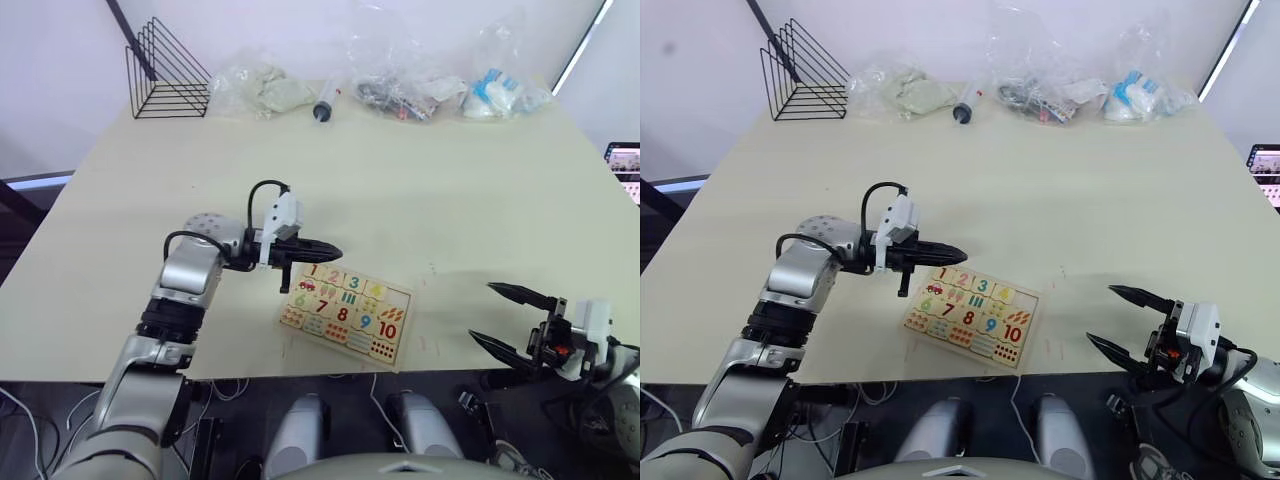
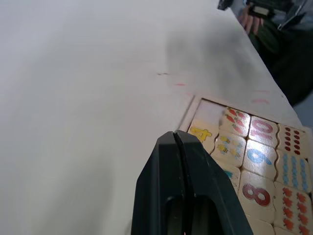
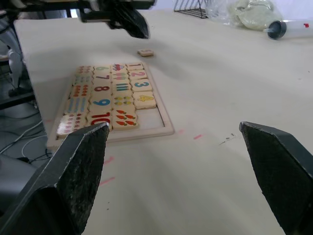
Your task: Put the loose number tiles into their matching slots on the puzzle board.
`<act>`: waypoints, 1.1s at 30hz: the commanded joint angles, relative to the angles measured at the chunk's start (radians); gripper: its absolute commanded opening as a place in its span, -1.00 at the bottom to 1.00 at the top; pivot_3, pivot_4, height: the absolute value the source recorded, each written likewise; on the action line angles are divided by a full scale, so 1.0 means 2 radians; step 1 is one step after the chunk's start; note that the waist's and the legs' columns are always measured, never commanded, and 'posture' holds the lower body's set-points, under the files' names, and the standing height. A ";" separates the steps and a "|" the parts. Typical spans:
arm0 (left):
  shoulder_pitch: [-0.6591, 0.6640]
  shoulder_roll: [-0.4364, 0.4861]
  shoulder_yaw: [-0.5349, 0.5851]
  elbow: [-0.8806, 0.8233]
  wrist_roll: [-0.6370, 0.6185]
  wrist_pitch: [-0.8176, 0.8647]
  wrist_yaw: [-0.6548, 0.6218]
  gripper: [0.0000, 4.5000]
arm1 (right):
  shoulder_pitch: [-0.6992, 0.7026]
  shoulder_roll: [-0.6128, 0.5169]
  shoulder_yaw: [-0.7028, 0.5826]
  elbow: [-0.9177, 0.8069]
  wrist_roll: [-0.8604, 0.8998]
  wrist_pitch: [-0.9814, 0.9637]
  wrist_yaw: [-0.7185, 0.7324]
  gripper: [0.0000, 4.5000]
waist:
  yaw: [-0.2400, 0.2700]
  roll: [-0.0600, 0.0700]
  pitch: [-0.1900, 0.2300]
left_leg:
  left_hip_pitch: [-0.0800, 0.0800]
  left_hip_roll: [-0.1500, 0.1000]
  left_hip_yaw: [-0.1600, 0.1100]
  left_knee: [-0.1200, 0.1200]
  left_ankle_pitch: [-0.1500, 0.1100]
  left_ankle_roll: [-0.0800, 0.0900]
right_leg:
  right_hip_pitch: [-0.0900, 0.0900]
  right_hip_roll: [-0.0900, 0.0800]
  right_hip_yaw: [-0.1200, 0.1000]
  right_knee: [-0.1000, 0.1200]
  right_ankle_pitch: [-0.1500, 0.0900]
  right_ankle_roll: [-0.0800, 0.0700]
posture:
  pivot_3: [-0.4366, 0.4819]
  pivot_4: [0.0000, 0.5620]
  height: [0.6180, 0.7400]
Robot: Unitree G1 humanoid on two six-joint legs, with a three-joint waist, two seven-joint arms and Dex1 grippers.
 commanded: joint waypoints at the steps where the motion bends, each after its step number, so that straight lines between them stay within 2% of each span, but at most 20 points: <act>1: 0.034 0.000 0.066 -0.056 -0.045 0.008 0.055 -0.99 | -0.005 -0.006 -0.014 0.014 0.006 0.000 -0.002 1.00 | 0.001 0.000 0.000 | 0.000 0.000 0.000 0.000 0.000 0.000 | 0.000 0.000 0.000 0.000 0.000 0.000 | -0.05 -0.47 1.00; 6: 0.115 0.013 0.114 -0.117 -0.072 0.008 0.093 -0.99 | -0.005 -0.012 -0.021 0.032 0.003 0.001 -0.006 1.00 | 0.001 0.000 0.000 | 0.000 0.000 -0.001 0.000 0.000 0.000 | 0.000 -0.001 0.000 0.000 0.000 0.000 | -0.05 -0.47 1.00; 7: 0.135 0.016 0.124 -0.128 -0.072 0.011 0.106 -0.82 | -0.003 -0.013 -0.023 0.034 0.004 0.002 -0.006 1.00 | 0.001 0.000 0.000 | 0.000 0.000 -0.001 0.000 0.000 0.000 | 0.000 -0.001 0.000 0.000 0.000 0.000 | -0.05 -0.47 1.00; 10: 0.190 0.021 0.155 -0.148 -0.069 0.004 0.134 -0.61 | 0.003 -0.020 -0.029 0.041 0.007 0.004 -0.002 1.00 | 0.000 0.000 0.000 | 0.001 0.000 -0.001 0.000 0.000 0.000 | 0.000 -0.001 0.000 0.000 0.000 0.000 | -0.05 -0.47 1.00; 17: 0.299 0.031 0.223 -0.151 -0.076 -0.024 0.173 0.86 | 0.006 -0.030 -0.050 0.054 0.012 0.011 -0.003 1.00 | 0.002 0.000 0.000 | 0.001 0.001 0.000 -0.001 0.000 0.000 | 0.000 -0.001 0.001 -0.001 0.000 0.000 | -0.05 -0.47 1.00; 18: 0.307 0.030 0.231 -0.152 -0.080 -0.024 0.177 0.98 | 0.006 -0.031 -0.052 0.056 0.013 0.012 -0.002 1.00 | 0.002 0.000 0.000 | 0.001 0.001 0.000 -0.001 0.000 0.000 | 0.000 -0.001 0.001 -0.001 0.000 0.000 | -0.05 -0.47 1.00; 26: 0.410 0.021 0.297 -0.170 -0.096 -0.047 0.190 0.98 | 0.010 -0.038 -0.068 0.072 0.021 0.021 0.013 1.00 | 0.001 0.000 0.000 | 0.001 0.002 0.001 -0.001 0.000 0.000 | 0.000 -0.001 0.001 -0.001 0.000 0.000 | -0.05 -0.47 1.00; 33: 0.446 0.013 0.316 -0.150 -0.100 -0.084 0.192 0.98 | 0.003 -0.039 -0.073 0.091 0.019 0.017 0.023 1.00 | 0.003 0.000 -0.001 | 0.001 0.002 0.003 -0.001 0.000 0.000 | 0.000 -0.001 0.001 -0.002 0.000 -0.001 | -0.05 -0.47 1.00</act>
